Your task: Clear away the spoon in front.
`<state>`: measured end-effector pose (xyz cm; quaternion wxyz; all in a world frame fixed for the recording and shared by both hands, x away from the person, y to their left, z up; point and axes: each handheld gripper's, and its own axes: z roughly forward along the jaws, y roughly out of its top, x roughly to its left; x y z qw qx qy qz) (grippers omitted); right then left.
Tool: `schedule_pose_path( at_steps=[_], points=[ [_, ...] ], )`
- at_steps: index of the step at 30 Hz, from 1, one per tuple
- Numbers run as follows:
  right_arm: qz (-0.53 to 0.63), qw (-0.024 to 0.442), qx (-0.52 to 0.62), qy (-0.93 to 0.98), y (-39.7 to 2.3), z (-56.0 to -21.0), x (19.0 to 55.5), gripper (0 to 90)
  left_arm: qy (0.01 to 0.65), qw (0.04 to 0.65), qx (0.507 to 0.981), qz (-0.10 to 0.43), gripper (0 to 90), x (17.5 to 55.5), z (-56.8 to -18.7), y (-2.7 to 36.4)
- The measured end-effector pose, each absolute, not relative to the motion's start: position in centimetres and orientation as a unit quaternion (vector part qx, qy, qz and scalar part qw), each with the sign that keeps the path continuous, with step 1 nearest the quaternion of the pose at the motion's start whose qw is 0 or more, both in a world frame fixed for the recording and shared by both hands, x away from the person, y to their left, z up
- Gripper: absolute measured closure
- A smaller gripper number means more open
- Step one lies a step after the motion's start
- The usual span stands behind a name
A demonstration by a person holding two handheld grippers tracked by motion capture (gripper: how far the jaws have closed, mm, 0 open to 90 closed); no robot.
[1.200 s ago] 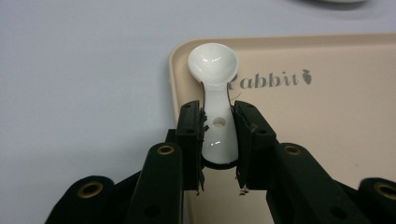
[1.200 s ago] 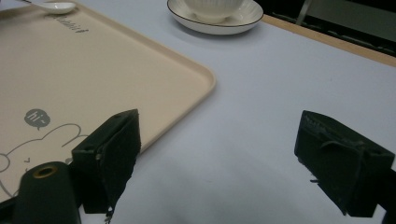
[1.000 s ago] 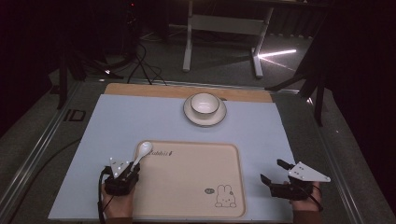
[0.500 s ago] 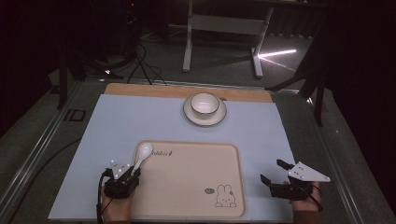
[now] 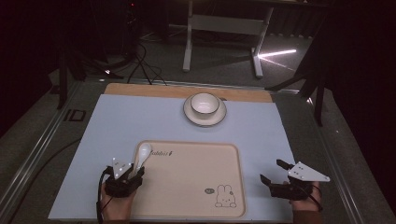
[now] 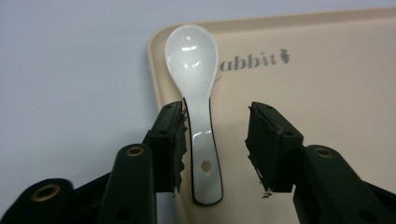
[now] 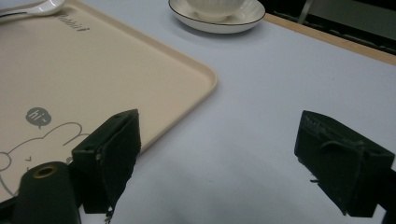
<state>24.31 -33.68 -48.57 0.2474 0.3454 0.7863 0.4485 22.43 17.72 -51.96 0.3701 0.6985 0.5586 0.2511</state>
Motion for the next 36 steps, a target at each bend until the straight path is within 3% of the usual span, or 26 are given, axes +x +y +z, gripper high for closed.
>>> schedule_pose_path(
  at_steps=[10, 21, 36],
  points=[
    [0.447, 0.246, 0.345, 0.788, -33.6, -48.6, 24.4, 14.2, 0.534, 0.388, 0.702, 0.266, 45.3, 23.4, -48.8, 17.8],
    [0.447, 0.246, 0.344, 0.788, -33.7, -48.6, 24.4, 14.2, 0.517, 0.420, 0.696, 0.270, 42.8, 24.3, -45.1, 19.4],
    [0.447, 0.245, 0.348, 0.787, -33.8, -48.6, 24.4, 14.2, 0.498, 0.436, 0.711, 0.238, 41.8, 25.7, -45.8, 24.1]
  ],
)
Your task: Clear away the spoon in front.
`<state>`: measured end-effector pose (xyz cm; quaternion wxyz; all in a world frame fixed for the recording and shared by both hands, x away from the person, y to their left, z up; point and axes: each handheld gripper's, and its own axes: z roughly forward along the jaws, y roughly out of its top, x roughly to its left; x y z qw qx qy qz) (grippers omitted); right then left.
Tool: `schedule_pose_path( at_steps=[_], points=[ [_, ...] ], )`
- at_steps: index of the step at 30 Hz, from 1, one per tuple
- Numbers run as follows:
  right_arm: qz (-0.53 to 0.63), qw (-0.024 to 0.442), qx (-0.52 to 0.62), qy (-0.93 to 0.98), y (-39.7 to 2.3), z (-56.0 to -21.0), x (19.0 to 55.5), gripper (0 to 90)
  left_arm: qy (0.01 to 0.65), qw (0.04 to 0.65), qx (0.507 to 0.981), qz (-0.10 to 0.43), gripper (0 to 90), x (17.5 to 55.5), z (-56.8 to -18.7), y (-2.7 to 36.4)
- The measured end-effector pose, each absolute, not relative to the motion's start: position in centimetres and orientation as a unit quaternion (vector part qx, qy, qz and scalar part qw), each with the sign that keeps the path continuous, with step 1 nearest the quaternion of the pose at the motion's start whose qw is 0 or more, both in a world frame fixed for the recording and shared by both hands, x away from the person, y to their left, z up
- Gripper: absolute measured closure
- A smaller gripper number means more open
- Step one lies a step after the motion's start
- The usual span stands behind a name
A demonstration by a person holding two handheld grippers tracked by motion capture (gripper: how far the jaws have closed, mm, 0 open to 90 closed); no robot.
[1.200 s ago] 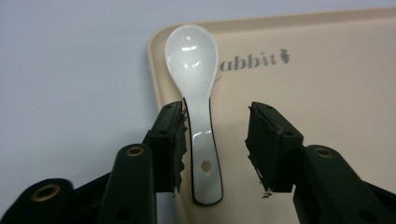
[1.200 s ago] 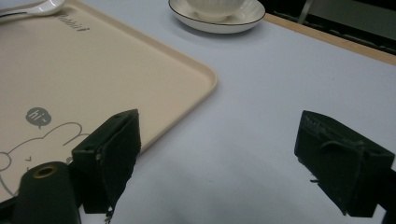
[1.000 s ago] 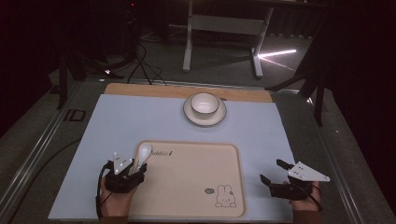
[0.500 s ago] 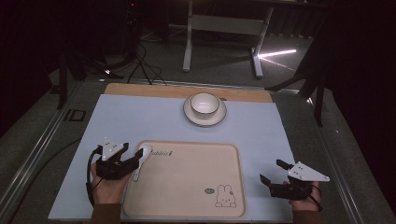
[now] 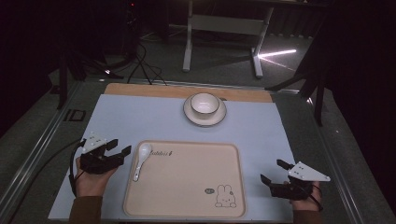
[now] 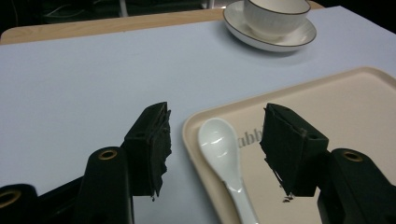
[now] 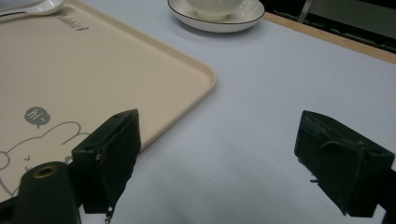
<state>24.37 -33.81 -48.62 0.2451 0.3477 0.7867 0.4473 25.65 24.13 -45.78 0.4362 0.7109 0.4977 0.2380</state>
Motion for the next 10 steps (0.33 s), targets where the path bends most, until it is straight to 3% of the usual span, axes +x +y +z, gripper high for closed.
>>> schedule_pose_path(
  at_steps=[10],
  points=[
    [0.450, 0.246, 0.350, 0.784, -34.1, -48.6, 24.3, 14.2, 0.489, 0.430, 0.706, 0.279, 40.5, 25.2, -45.9, 26.2]
  ],
)
